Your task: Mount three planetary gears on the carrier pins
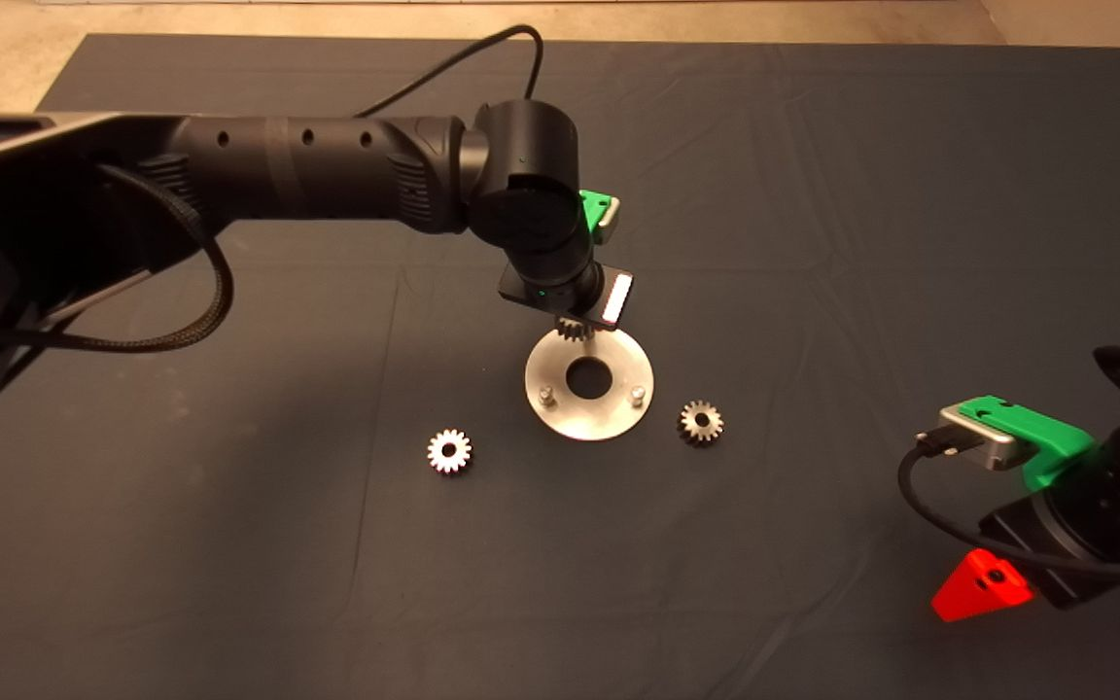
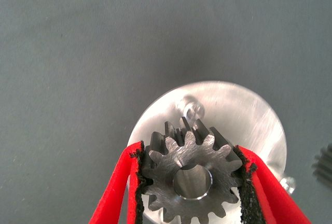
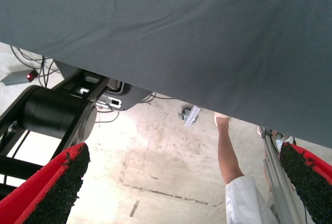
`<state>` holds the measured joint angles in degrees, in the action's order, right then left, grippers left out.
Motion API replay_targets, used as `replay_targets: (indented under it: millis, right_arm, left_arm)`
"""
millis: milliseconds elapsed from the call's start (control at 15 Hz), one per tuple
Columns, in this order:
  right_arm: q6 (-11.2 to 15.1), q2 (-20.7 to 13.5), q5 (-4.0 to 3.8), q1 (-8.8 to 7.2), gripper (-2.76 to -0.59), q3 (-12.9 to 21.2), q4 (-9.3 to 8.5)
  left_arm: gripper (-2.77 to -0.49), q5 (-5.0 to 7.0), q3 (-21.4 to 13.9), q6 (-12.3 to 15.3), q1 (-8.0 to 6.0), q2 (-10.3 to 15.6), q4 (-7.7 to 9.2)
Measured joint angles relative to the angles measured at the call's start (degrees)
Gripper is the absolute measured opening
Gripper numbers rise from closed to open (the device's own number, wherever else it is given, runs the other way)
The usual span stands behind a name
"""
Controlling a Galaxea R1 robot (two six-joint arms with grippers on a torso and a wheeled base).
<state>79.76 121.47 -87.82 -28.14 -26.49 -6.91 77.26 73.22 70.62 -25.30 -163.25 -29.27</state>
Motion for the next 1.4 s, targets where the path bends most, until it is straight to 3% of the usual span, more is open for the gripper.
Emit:
replay_targets:
  millis: [333, 667, 933, 1267, 1400]
  right_arm:
    - [0.00, -0.02, -0.05, -0.02, -0.63, -0.02, 0.00]
    - [0.00, -0.02, -0.05, -0.13, -0.63, -0.10, -0.02]
    - [0.00, -0.02, -0.02, -0.14, -0.63, -0.10, 0.00]
    - [0.00, -0.04, -0.05, -0.13, -0.63, -0.10, 0.00]
    - [0.00, -0.02, -0.03, -0.13, -0.63, -0.10, 0.00]
  left_arm:
    - [-2.35, 0.03, 3.62, 0.29, 0.02, -2.02, 0.59]
    - [-2.36, 0.00, 4.04, 5.01, 0.05, -3.43, 1.29]
    - [-2.36, 0.40, 4.18, 5.77, 0.05, -3.13, 1.29]
    - [-2.35, 2.48, 4.29, 8.70, 0.05, -3.35, 1.30]
    - [-2.36, 2.69, 4.29, 9.06, 0.05, -3.26, 1.30]
